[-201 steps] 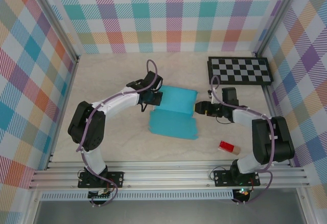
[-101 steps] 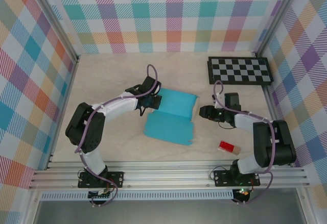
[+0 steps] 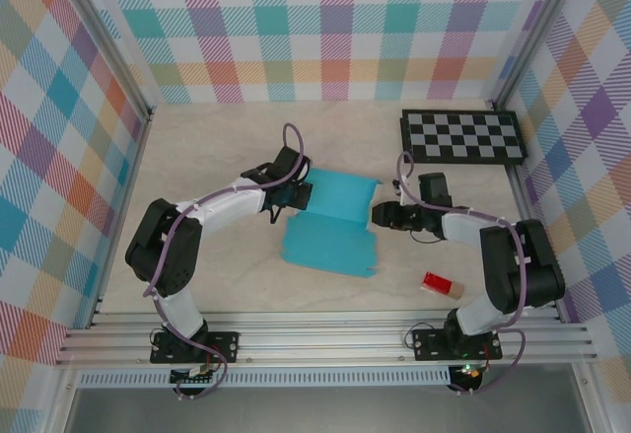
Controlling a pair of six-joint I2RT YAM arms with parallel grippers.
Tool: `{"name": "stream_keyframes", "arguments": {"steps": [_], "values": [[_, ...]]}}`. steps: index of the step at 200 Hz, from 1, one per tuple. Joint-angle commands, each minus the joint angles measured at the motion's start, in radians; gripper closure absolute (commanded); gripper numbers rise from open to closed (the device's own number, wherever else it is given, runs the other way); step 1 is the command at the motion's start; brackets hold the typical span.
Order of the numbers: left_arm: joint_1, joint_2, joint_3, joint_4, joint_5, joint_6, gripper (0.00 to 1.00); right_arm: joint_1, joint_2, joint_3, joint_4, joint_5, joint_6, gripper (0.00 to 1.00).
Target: Fold the paper box
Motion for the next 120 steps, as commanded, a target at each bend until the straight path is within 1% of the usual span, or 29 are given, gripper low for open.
{"name": "stream_keyframes", "arguments": {"steps": [1, 13, 22, 37, 58, 75, 120], "values": [[0.007, -0.036, -0.007, 0.01, 0.01, -0.016, 1.0, 0.024, 0.008, 0.024, 0.019, -0.046, -0.03, 0.59], [0.007, -0.033, -0.004, 0.006, 0.01, -0.016, 1.0, 0.025, 0.0, 0.016, 0.045, -0.085, -0.025, 0.56], [0.007, -0.032, -0.003, 0.004, 0.009, -0.016, 1.0, 0.028, -0.003, 0.019, 0.045, -0.1, -0.024, 0.56], [0.007, -0.033, -0.004, 0.008, 0.01, -0.017, 1.0, 0.036, -0.01, 0.026, 0.025, -0.071, -0.028, 0.58], [0.007, -0.037, -0.005, 0.009, 0.013, -0.022, 1.0, 0.054, -0.004, 0.054, -0.042, 0.007, -0.048, 0.6], [0.007, -0.036, -0.003, 0.011, 0.018, -0.027, 1.0, 0.092, 0.01, 0.083, -0.104, 0.104, -0.078, 0.59], [0.007, -0.042, -0.001, 0.011, 0.028, -0.035, 1.0, 0.144, 0.034, 0.096, -0.106, 0.238, -0.06, 0.61]]}}
